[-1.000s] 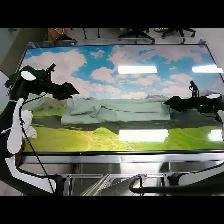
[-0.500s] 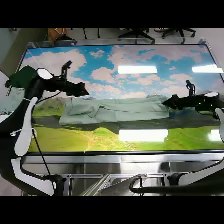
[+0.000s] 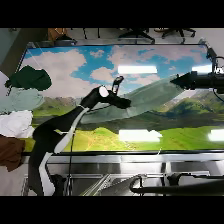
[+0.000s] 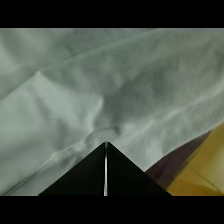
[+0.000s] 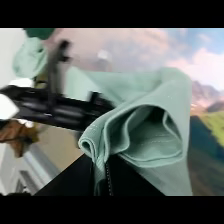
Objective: Fold the shirts.
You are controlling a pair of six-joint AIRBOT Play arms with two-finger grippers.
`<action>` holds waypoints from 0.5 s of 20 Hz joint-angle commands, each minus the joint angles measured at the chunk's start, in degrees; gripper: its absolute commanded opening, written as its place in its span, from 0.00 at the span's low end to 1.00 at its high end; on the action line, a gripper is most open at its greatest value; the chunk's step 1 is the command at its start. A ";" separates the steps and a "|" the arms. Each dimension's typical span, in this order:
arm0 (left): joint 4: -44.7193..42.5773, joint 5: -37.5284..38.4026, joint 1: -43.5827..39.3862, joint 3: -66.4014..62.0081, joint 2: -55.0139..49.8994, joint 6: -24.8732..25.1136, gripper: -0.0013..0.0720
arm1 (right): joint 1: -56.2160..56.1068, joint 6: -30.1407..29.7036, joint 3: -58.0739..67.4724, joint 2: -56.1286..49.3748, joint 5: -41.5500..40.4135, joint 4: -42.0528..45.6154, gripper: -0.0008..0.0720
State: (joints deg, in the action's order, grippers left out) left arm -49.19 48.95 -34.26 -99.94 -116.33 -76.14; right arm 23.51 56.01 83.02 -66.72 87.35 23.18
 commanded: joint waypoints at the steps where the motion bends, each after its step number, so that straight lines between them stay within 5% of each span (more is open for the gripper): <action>1: -0.13 -2.43 -6.25 -10.45 -8.48 -4.02 0.04 | -0.02 1.16 0.52 4.61 4.52 -5.29 0.04; 6: 0.11 1.68 -6.82 -19.21 -13.44 -7.56 0.04 | -0.04 2.80 0.50 4.70 4.63 -3.87 0.04; 10: 7.76 10.29 -1.53 -15.85 -4.57 -4.83 0.04 | -0.09 2.78 0.46 2.67 4.39 -3.76 0.04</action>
State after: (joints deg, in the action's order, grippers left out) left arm -46.30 53.23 -38.65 -116.42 -125.36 -82.63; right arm 23.49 58.54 83.44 -63.07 91.57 19.40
